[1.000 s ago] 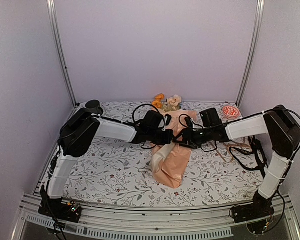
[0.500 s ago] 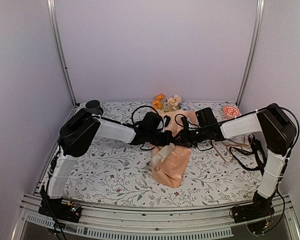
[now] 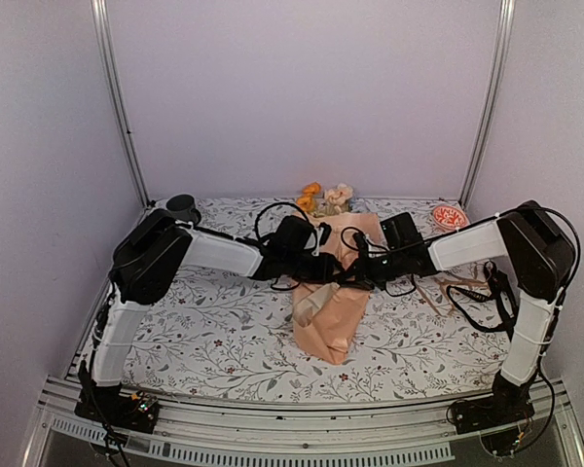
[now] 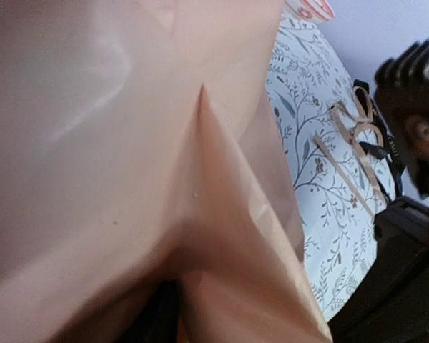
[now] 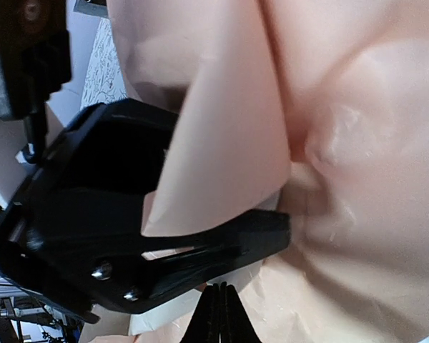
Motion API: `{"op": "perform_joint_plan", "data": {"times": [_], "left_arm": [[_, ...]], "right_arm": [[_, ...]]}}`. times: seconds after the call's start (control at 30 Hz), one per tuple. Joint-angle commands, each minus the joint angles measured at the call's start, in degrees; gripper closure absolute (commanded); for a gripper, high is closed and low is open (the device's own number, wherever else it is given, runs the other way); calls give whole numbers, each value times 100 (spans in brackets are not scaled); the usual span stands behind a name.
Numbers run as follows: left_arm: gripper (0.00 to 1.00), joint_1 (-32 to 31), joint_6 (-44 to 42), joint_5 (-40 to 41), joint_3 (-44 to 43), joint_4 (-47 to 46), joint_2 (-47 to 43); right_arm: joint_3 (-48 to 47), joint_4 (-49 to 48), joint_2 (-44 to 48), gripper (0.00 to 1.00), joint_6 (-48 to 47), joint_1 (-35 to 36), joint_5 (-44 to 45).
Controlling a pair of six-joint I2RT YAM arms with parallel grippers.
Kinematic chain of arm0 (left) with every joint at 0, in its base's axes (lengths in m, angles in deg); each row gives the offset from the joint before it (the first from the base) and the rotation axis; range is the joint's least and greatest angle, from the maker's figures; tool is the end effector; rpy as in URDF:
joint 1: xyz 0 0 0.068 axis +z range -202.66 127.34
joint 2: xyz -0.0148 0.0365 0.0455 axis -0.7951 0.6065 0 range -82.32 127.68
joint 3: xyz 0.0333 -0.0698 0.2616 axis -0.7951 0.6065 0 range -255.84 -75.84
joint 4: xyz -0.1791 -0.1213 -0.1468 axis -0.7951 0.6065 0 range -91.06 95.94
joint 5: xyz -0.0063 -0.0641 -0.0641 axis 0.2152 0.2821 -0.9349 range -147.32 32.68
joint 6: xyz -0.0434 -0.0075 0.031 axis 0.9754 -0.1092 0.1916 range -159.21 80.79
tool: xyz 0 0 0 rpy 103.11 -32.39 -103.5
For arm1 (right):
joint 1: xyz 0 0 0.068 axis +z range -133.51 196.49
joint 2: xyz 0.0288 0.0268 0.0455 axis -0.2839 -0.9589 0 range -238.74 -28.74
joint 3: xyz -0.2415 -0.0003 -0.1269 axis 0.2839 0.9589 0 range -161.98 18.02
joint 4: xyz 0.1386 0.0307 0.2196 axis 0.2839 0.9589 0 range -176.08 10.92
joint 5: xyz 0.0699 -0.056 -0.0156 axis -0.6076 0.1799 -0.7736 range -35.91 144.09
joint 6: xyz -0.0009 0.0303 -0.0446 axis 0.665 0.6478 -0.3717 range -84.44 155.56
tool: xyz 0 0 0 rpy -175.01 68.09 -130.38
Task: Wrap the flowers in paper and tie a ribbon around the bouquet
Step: Fold the 2/3-folded wrapping paper at the center of the board.
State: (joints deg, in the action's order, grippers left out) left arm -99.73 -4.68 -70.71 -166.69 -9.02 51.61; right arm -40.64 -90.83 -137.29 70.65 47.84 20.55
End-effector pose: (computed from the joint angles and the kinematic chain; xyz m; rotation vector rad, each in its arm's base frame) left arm 0.3427 -0.3803 0.1177 0.4015 2.3348 -1.0123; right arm 0.3151 0.2149 0.1414 -0.2319 2.5383 1.2094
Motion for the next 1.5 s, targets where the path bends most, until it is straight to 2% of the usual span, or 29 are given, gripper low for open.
{"op": "perform_joint_plan", "data": {"times": [0.0,0.1,0.4,0.53,0.67,0.93,1.1,1.17,1.3,1.47], "left_arm": [[56,100,-506,231,67,269,-419],[52,94,-733,204,67,264,-571],[48,91,-830,18,174,339,-637],[54,126,-848,37,227,406,-527],[57,138,-841,-133,150,475,-325],[53,113,-944,-74,339,295,-420],[53,110,-973,-63,318,296,-420],[53,112,-974,-59,313,296,-405],[53,117,-970,-59,309,296,-394],[53,119,-975,-43,314,280,-411]], "right_arm": [[168,-104,-88,99,-97,-108,-115],[161,-122,-211,99,-132,-151,-202],[223,-184,-577,99,-104,-323,-432],[254,-342,-650,99,-21,-349,-615],[317,-684,-312,99,-22,-377,-801],[88,-744,295,82,-32,-642,-522],[-548,-151,-16,52,-416,-639,-381],[-752,7,-146,46,-538,-630,-367],[-1024,271,-441,41,-737,-598,-489],[-1341,488,-682,43,-835,-587,-382]]}}
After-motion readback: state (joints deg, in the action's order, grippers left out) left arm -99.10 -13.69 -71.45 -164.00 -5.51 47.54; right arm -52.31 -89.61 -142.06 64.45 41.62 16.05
